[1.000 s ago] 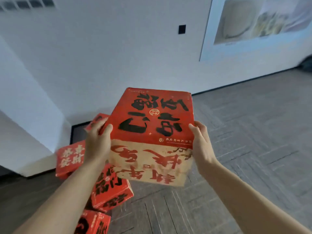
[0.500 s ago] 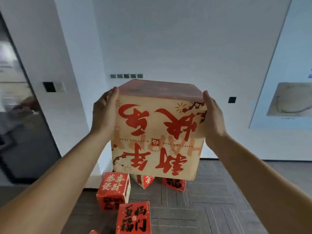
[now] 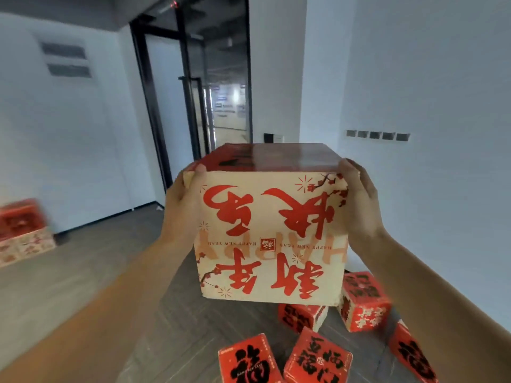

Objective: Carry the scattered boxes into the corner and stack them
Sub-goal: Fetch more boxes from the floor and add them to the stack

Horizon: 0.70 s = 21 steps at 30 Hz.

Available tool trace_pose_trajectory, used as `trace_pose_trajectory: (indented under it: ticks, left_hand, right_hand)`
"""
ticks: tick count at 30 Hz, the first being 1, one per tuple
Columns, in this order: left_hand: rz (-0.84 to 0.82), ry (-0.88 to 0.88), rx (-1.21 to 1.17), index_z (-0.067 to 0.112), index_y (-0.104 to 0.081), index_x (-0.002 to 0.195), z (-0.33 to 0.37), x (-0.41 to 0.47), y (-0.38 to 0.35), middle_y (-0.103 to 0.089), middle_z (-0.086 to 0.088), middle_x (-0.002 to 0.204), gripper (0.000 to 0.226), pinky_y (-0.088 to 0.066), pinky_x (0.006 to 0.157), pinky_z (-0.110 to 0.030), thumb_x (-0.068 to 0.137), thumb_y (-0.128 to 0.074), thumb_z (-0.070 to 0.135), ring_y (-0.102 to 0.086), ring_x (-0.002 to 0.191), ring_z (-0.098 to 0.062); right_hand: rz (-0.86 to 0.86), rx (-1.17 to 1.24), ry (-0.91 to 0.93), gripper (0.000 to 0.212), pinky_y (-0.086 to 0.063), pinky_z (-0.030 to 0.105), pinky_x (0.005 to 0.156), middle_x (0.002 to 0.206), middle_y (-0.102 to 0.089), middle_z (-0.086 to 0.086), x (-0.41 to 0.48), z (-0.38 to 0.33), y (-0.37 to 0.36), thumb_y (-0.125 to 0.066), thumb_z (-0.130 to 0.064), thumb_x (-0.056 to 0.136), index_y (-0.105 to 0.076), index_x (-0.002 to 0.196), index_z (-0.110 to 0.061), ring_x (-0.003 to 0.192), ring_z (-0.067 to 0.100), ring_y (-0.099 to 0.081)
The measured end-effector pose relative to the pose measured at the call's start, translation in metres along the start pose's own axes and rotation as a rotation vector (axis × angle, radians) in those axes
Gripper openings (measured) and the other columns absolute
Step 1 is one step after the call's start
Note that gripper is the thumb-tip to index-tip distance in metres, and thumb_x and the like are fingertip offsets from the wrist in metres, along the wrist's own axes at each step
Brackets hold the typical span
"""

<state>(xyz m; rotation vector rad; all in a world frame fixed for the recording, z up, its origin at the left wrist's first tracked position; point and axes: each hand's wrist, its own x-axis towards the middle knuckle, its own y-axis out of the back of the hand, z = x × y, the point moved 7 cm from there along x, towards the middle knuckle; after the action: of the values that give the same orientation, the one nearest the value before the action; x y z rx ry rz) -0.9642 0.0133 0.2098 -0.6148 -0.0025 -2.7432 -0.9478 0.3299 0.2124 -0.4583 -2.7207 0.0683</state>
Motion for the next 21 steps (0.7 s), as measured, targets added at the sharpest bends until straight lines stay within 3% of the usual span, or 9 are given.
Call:
trace_pose_trajectory:
  ticks: [3,7,10,16,21]
  left_hand:
    - [0.112,-0.030,0.043,0.021,-0.066,0.127,0.005,-0.004,0.072,-0.079,0.008,0.095,0.036,-0.062,0.075,-0.027,0.109,-0.050,0.047,-0.077,0.092,-0.018]
    - [0.271,-0.020,0.126,0.030,-0.063,0.125,0.012,-0.010,0.168,-0.078,0.020,0.091,0.036,-0.060,0.062,-0.018,0.109,-0.042,0.055,-0.076,0.083,-0.001]
    - [0.370,-0.036,0.173,0.029,-0.064,0.130,0.021,-0.008,0.247,-0.078,0.020,0.094,0.040,-0.059,0.066,-0.019,0.107,-0.045,0.056,-0.075,0.087,0.002]
    - [0.487,-0.096,0.233,0.027,-0.065,0.129,0.035,0.004,0.401,-0.077,0.005,0.111,0.053,-0.061,0.092,-0.044,0.099,-0.047,0.067,-0.075,0.103,-0.016]
    - [0.544,-0.116,0.277,0.024,-0.065,0.134,0.039,0.027,0.516,-0.078,0.004,0.114,0.057,-0.061,0.092,-0.042,0.097,-0.049,0.065,-0.075,0.105,-0.014]
  right_hand:
    - [-0.110,0.040,-0.004,0.067,-0.060,0.034,0.082,0.110,-0.078,-0.010,-0.014,0.008,-0.069,-0.049,-0.071,0.084,-0.055,0.140,-0.035,0.093,0.008,-0.077]
    - [-0.246,0.128,-0.041,0.067,-0.061,0.045,0.094,0.110,-0.079,-0.007,-0.036,0.018,-0.168,-0.053,-0.069,0.085,-0.056,0.141,-0.032,0.100,0.017,-0.077]
    - [-0.349,0.183,-0.068,0.068,-0.060,0.050,0.098,0.111,-0.080,-0.002,-0.056,0.015,-0.250,-0.055,-0.067,0.085,-0.055,0.142,-0.031,0.103,0.021,-0.077]
    - [-0.491,0.208,-0.073,0.054,-0.057,0.047,0.101,0.104,-0.081,-0.004,-0.103,0.008,-0.410,-0.054,-0.062,0.100,-0.056,0.142,-0.028,0.099,0.016,-0.078]
    - [-0.543,0.202,-0.045,0.045,-0.059,0.038,0.093,0.105,-0.080,-0.003,-0.142,-0.003,-0.531,-0.047,-0.058,0.105,-0.058,0.138,-0.029,0.097,0.013,-0.078]
